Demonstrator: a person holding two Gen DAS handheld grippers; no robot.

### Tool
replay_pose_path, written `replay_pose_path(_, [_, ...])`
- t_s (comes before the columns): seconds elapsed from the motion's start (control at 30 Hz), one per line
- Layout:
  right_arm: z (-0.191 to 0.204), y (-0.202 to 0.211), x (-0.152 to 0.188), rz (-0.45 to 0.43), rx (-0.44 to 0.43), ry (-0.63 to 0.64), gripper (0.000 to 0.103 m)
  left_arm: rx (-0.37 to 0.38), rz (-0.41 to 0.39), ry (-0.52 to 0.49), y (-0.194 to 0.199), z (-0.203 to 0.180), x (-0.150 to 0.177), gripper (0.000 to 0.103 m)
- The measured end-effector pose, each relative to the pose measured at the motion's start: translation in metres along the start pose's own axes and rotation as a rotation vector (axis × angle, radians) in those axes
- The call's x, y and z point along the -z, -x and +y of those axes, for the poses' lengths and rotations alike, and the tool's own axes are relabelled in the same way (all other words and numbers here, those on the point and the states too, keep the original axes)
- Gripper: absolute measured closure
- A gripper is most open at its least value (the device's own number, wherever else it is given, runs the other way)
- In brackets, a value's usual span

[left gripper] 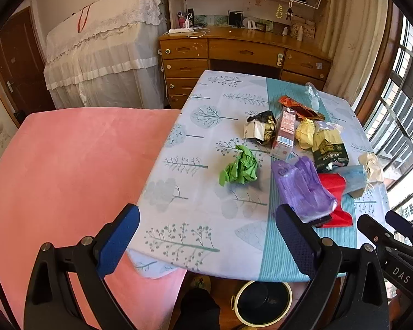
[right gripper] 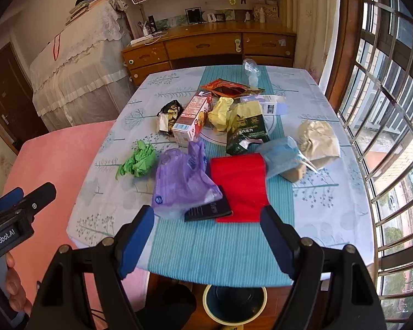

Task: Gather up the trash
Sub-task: 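Grasp the purple plastic bag with the right tool while the left tool grasps the green crumpled paper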

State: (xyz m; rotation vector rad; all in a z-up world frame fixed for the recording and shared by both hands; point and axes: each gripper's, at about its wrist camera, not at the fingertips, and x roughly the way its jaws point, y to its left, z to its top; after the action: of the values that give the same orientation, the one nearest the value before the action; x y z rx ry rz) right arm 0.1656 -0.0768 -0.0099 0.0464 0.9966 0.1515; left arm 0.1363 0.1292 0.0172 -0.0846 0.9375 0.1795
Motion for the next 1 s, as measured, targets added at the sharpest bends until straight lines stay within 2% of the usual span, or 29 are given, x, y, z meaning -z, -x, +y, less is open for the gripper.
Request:
replay_pose_path(0.17, [0.029, -0.062, -0.027, 0.118, -0.026, 0.015, 0.023, 0.034, 0.077, -0.063, -0.05, 0.024, -0.04, 0.005])
replay_pose_path(0.27, [0.042, -0.102, -0.036, 0.212, 0.023, 0.032, 0.023, 0.067, 0.126, -0.101, -0.079, 0.032, -0.059, 0.005])
replay_pose_path(0.37, [0.049, -0.128, -0.039, 0.251, 0.103, 0.072, 0.023, 0.111, 0.176, -0.123, -0.107, 0.038, -0.073, 0.005])
replay_pose_path(0.47, [0.056, -0.145, -0.038, 0.289, 0.157, 0.114, 0.023, 0.164, 0.224, -0.142, -0.133, 0.039, -0.084, 0.005])
replay_pose_path(0.6, [0.049, -0.157, -0.039, 0.354, 0.177, 0.08, 0.024, 0.23, 0.283, -0.187, -0.16, 0.028, -0.093, 0.005])
replay_pose_path(0.67, [0.045, -0.157, -0.042, 0.355, 0.164, 0.047, 0.042, 0.261, 0.307, -0.209, -0.171, 0.019, -0.095, 0.005])
replay_pose_path(0.7, [0.043, -0.156, -0.043, 0.357, 0.161, 0.033, 0.071, 0.279, 0.317, -0.22, -0.176, 0.014, -0.096, 0.005])
replay_pose_path(0.73, [0.039, -0.158, -0.043, 0.372, 0.161, 0.017, 0.083, 0.294, 0.328, -0.23, -0.18, 0.009, -0.097, 0.005])
replay_pose_path(0.93, [0.013, -0.15, -0.043, 0.376, 0.057, -0.147, 0.09, 0.372, 0.4, -0.286, -0.204, -0.021, -0.096, 0.005])
replay_pose_path(1.0, [0.009, -0.141, -0.044, 0.361, 0.037, -0.17, 0.093, 0.372, 0.395, -0.312, -0.211, -0.029, -0.096, 0.005])
